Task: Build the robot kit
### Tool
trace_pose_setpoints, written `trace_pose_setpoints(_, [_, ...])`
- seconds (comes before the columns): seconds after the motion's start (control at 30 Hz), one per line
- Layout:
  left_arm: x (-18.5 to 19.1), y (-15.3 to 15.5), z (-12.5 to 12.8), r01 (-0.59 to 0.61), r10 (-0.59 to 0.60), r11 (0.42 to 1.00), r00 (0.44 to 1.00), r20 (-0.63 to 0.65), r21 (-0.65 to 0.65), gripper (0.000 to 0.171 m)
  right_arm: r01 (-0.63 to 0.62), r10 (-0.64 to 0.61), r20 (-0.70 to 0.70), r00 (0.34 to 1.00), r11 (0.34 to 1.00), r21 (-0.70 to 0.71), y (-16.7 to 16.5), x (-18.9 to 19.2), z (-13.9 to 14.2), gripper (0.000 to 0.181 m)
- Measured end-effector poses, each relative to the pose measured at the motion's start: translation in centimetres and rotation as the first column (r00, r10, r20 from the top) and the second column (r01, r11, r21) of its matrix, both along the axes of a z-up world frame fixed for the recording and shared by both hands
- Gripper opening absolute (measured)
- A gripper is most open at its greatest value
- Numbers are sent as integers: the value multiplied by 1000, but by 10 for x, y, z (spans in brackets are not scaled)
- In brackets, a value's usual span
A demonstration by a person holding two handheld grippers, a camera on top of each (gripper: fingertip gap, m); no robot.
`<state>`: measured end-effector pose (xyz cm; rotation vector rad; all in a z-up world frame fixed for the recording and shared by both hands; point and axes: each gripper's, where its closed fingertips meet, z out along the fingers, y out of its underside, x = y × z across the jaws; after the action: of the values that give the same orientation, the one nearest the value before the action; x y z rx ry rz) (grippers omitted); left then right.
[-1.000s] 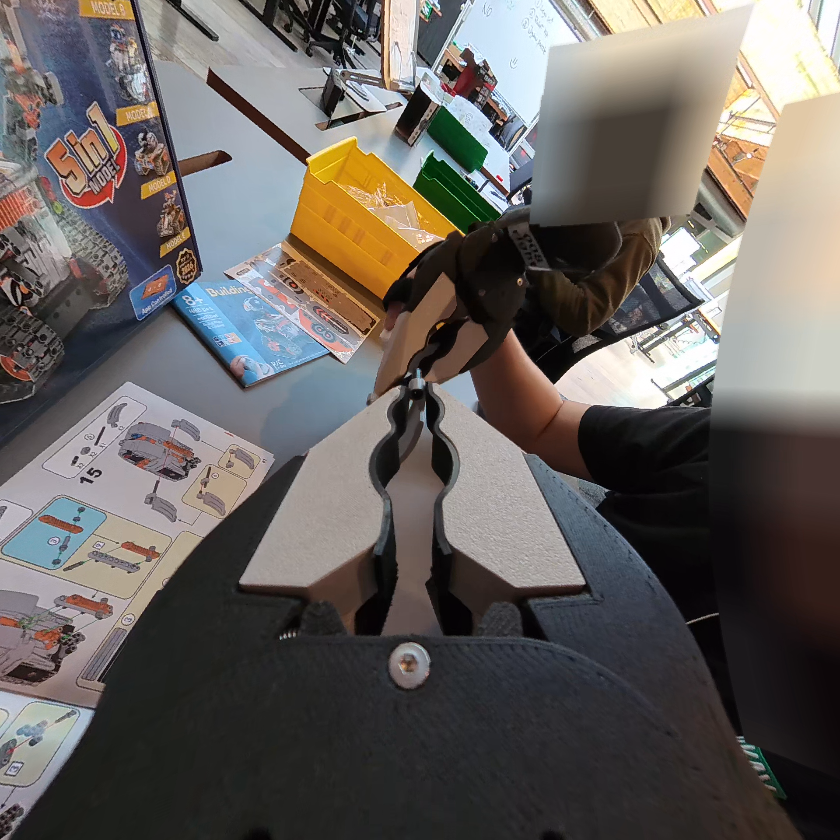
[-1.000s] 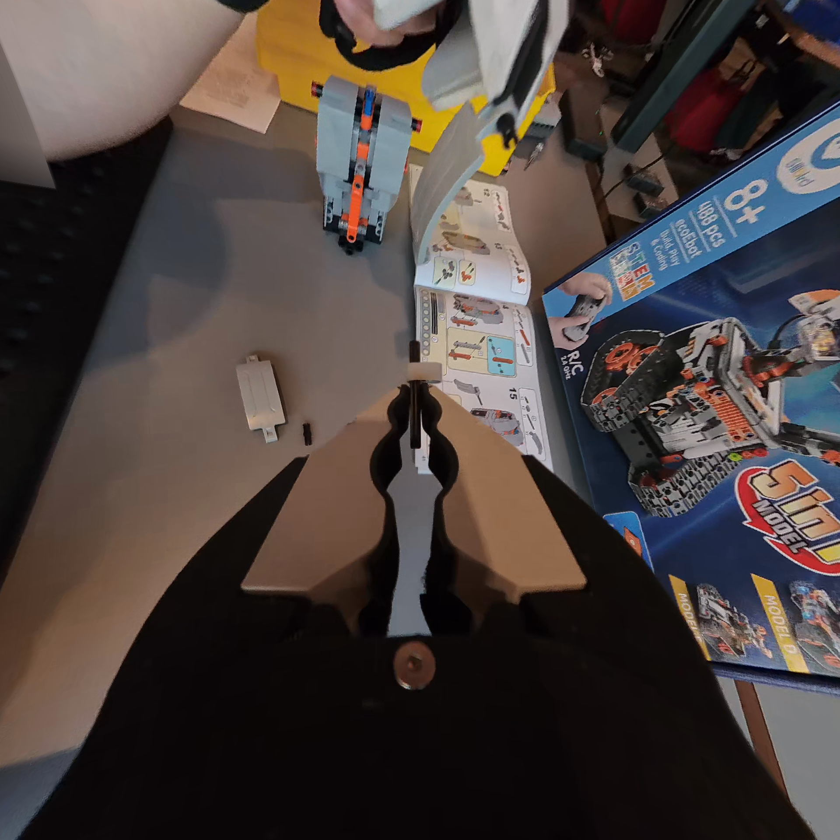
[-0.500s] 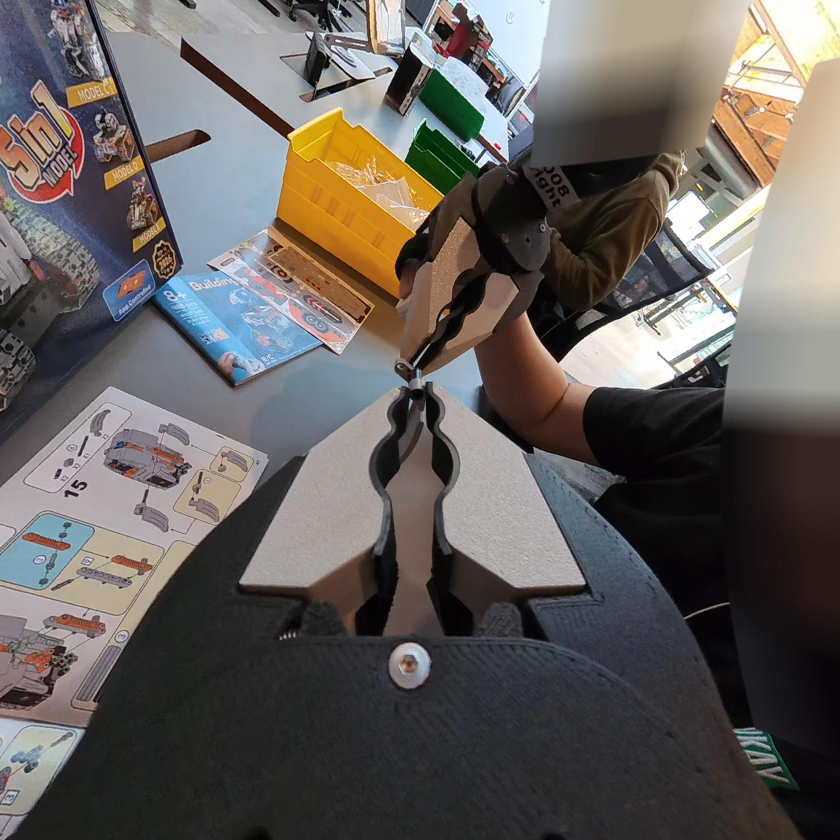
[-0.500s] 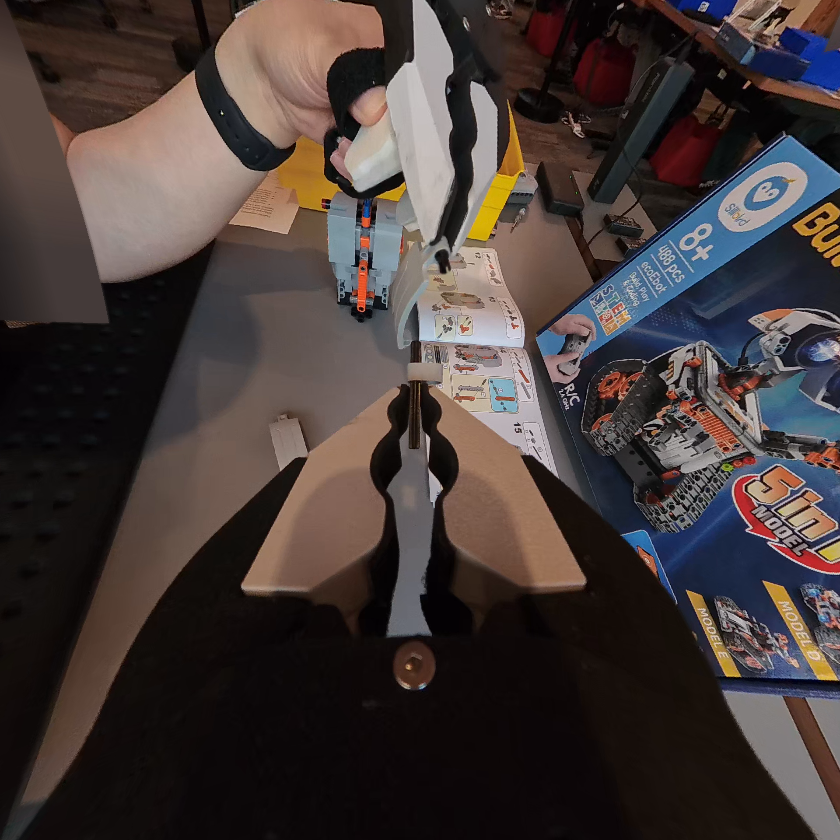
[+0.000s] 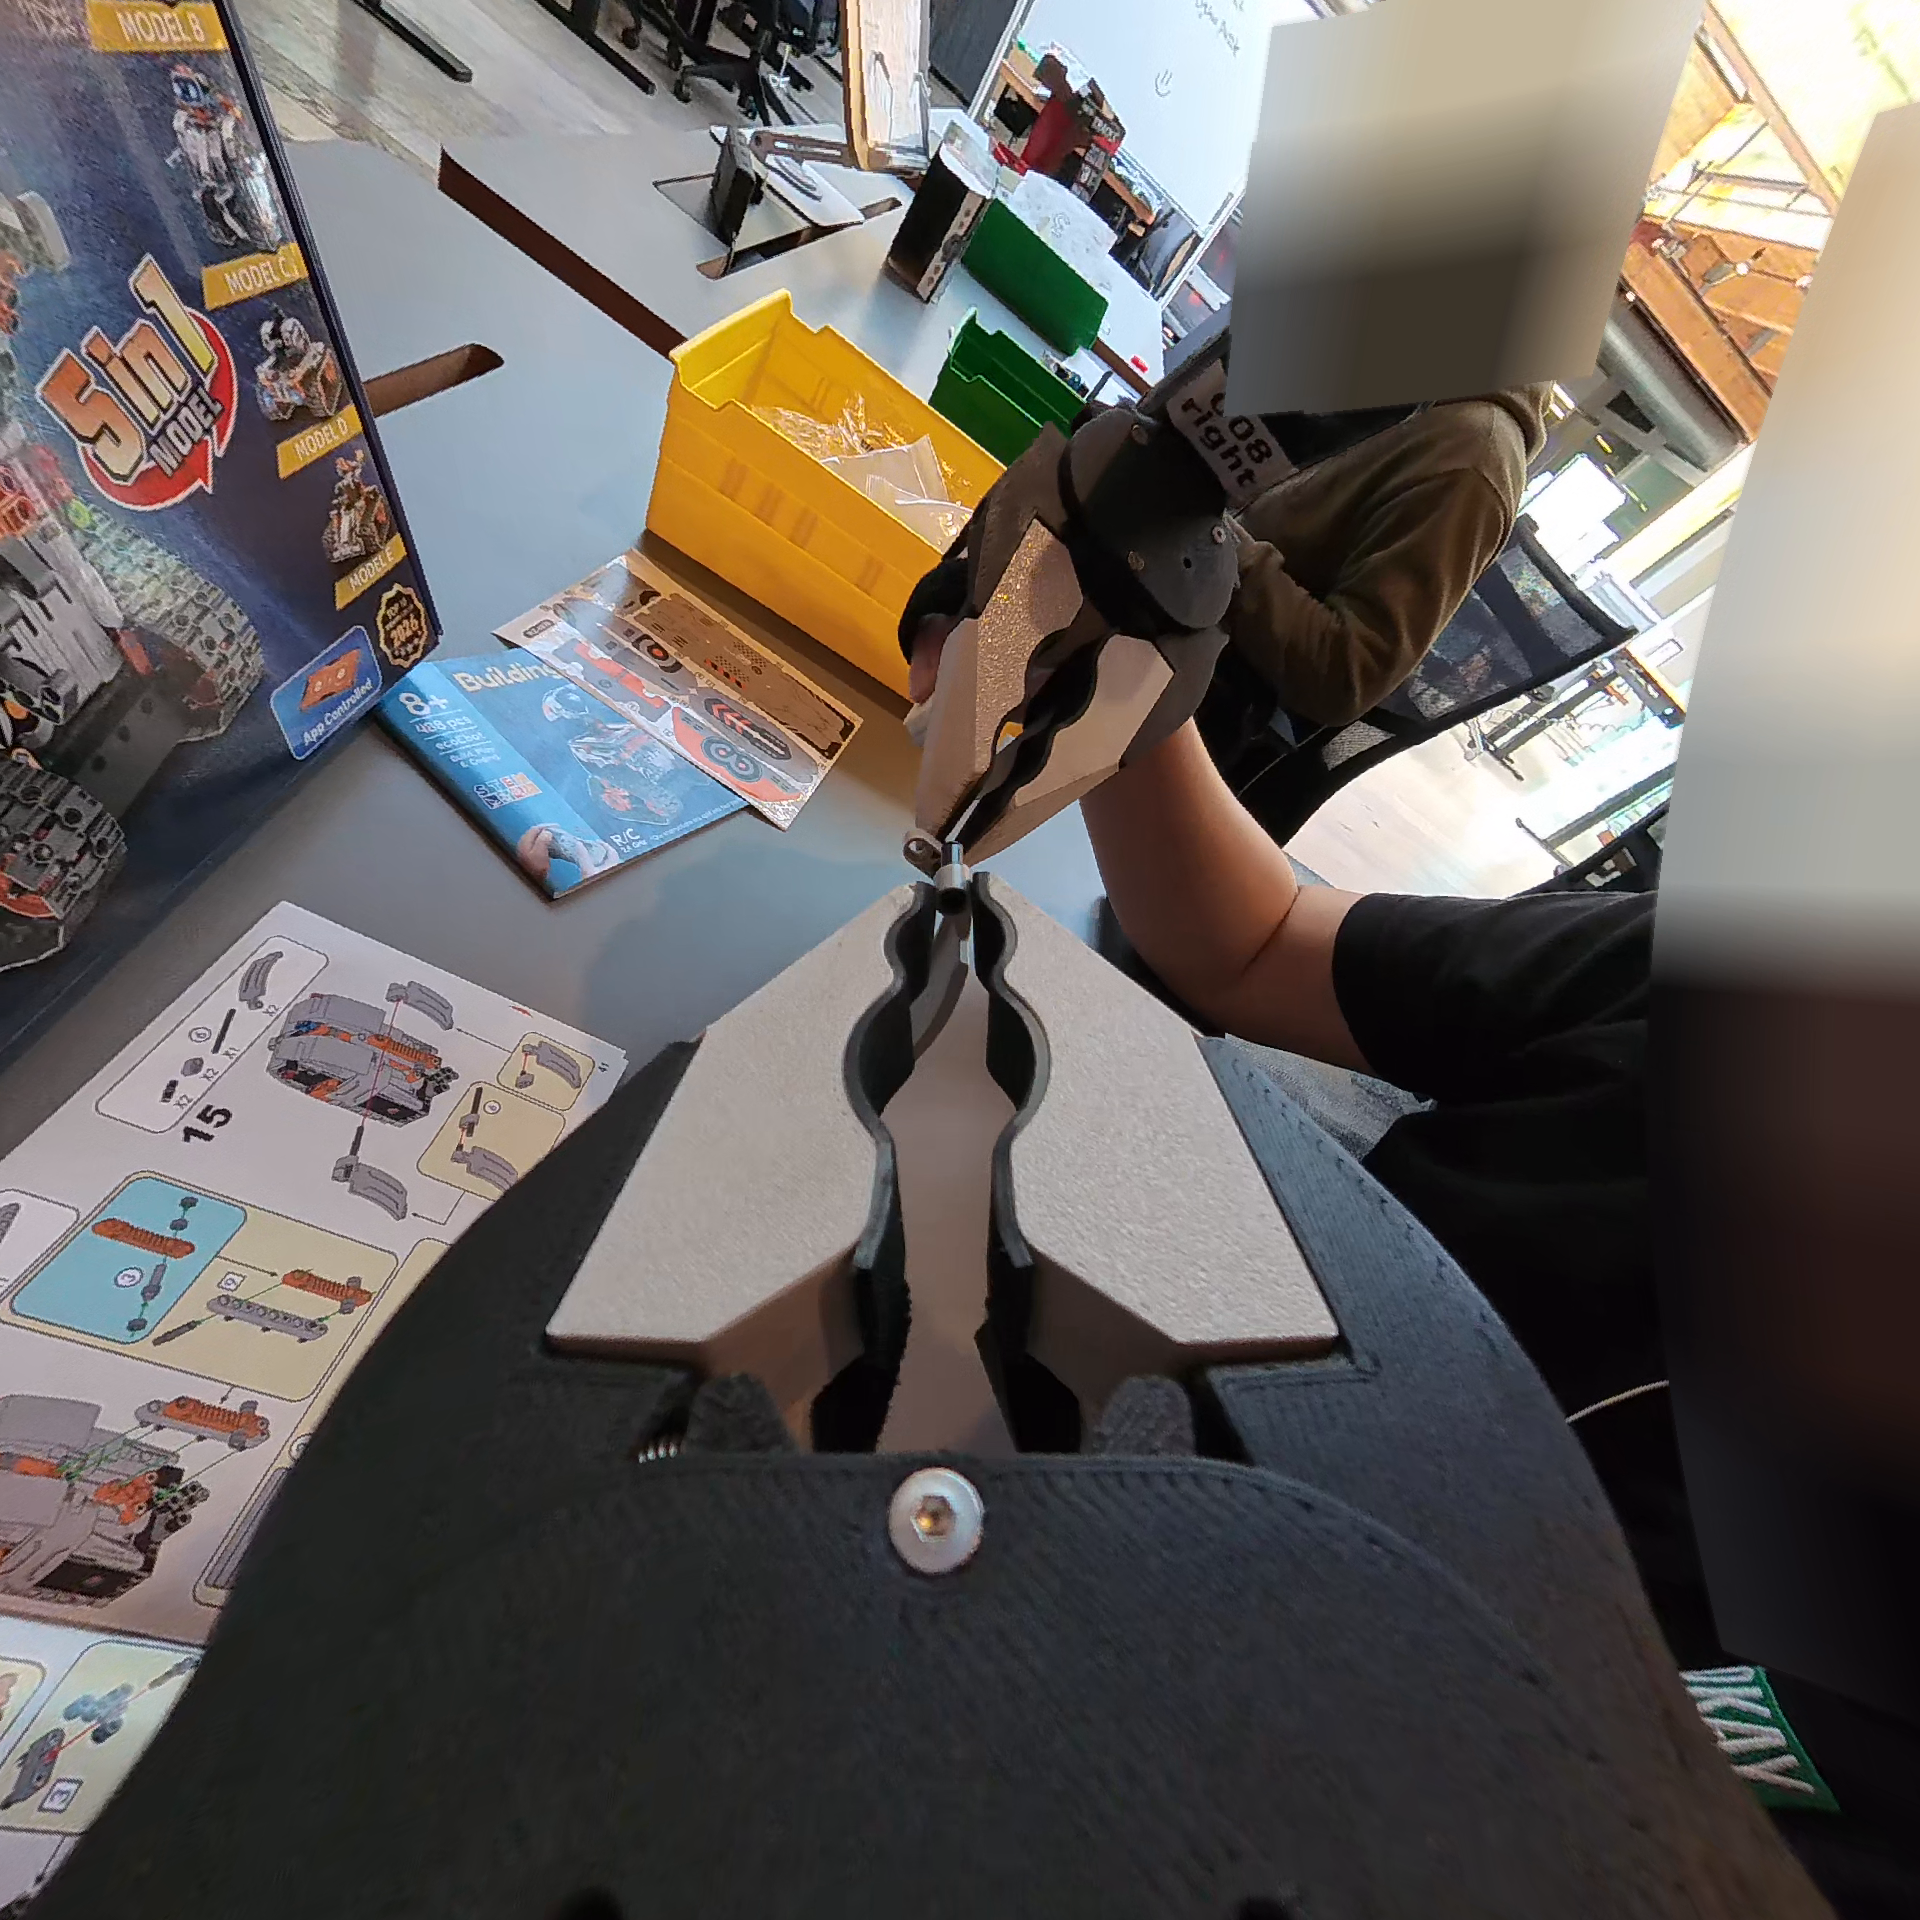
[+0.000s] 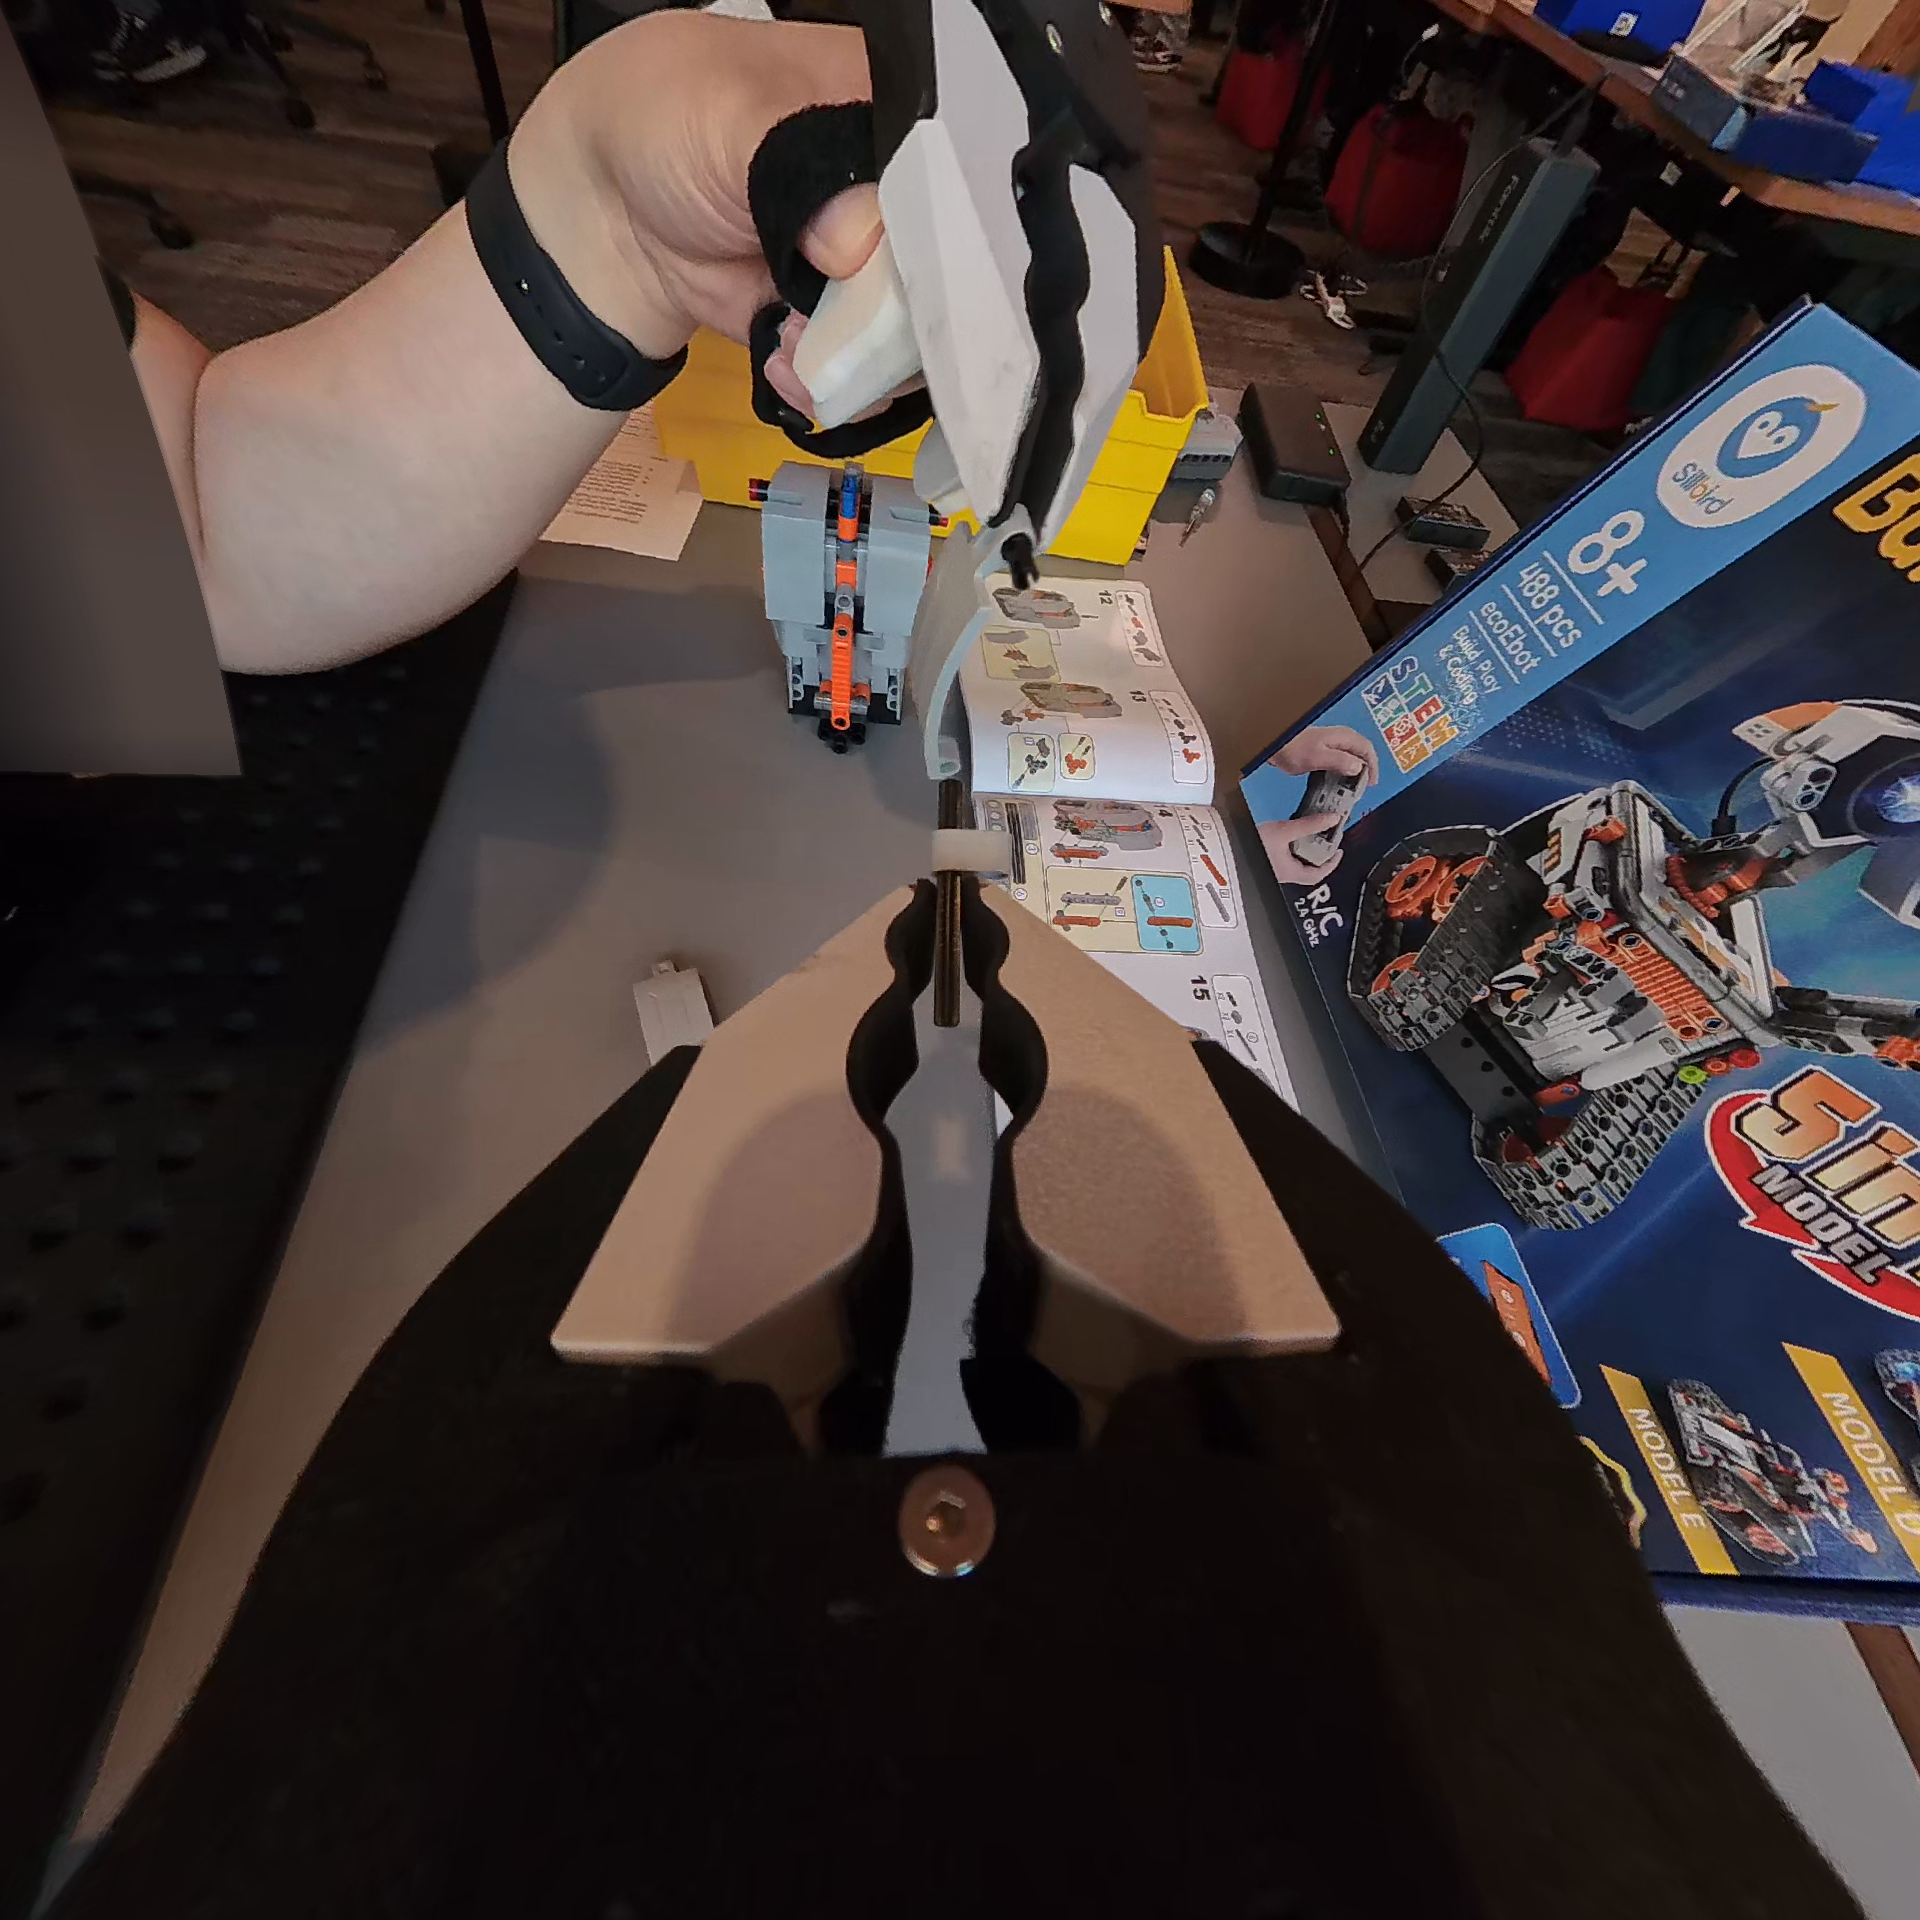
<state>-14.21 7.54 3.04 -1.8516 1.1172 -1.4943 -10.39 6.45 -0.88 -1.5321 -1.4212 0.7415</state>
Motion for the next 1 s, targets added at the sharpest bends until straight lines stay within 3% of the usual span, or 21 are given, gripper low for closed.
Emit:
trace_pose_setpoints(0.5, [5, -7, -6, 44, -43, 999, 999, -33, 27, 5, -44, 43, -50, 998, 999, -25, -10, -10, 9, 3])
trace_pose_setpoints(1.0, [14, -21, -16, 115, -112, 993, 990, -87, 33, 5, -41, 37, 27, 999, 990, 134, -14, -15, 12, 3])
